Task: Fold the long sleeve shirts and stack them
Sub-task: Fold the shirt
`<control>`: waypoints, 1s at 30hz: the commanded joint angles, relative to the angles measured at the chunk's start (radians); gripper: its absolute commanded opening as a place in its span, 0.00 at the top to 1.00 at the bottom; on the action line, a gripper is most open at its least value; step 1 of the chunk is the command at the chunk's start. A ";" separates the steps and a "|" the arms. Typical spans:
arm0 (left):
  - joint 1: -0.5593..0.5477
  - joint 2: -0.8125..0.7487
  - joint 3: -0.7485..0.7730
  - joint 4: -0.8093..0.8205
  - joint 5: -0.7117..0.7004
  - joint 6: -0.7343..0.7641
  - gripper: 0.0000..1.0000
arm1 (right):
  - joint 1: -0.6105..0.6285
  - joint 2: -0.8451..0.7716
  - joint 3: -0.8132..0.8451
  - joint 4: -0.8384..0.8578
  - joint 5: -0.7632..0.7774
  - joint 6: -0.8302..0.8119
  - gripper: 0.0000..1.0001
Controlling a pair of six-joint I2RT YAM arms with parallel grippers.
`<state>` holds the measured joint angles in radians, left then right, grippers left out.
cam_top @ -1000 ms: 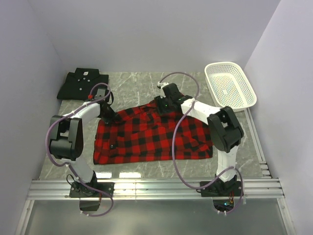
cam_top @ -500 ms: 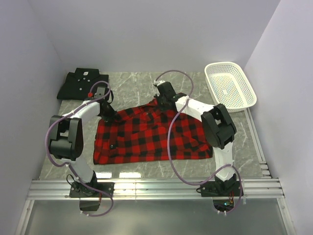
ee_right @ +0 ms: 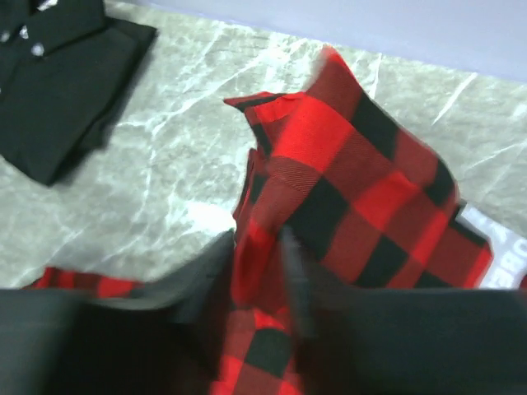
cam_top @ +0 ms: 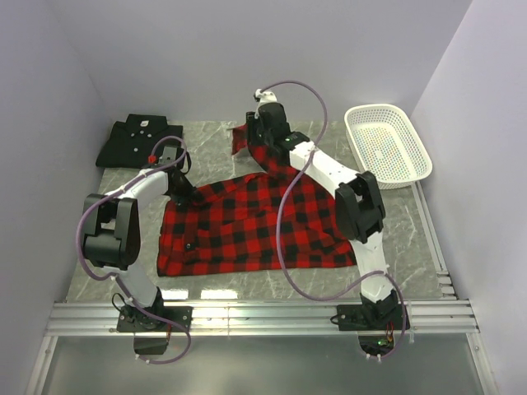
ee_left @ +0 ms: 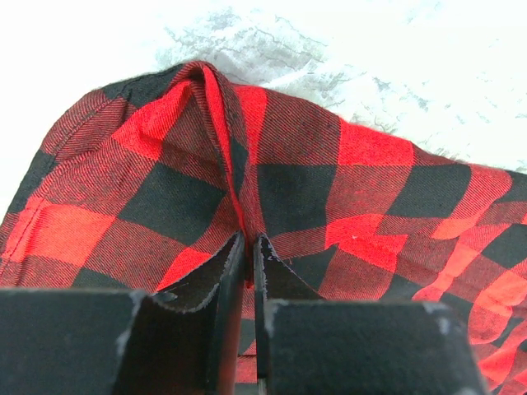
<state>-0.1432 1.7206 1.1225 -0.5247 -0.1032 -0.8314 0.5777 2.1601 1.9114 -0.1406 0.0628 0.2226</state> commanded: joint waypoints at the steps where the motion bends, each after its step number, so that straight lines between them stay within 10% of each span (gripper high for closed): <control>1: 0.005 0.000 0.039 -0.009 -0.009 0.014 0.86 | -0.019 0.055 0.066 0.078 0.006 0.077 0.53; 5: 0.017 -0.006 0.037 -0.009 -0.009 0.014 0.86 | -0.050 0.037 0.095 0.015 -0.011 0.057 0.34; 15: 0.085 -0.010 0.056 -0.008 0.052 0.020 0.87 | -0.327 -0.132 -0.067 -0.261 -0.103 -0.083 0.41; 30: 0.166 0.028 0.083 -0.015 0.125 0.051 0.90 | -0.446 0.046 -0.071 -0.409 -0.126 -0.048 0.43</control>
<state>-0.0055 1.7348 1.1900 -0.5434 -0.0017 -0.8055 0.1265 2.1765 1.8008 -0.4980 -0.0463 0.1673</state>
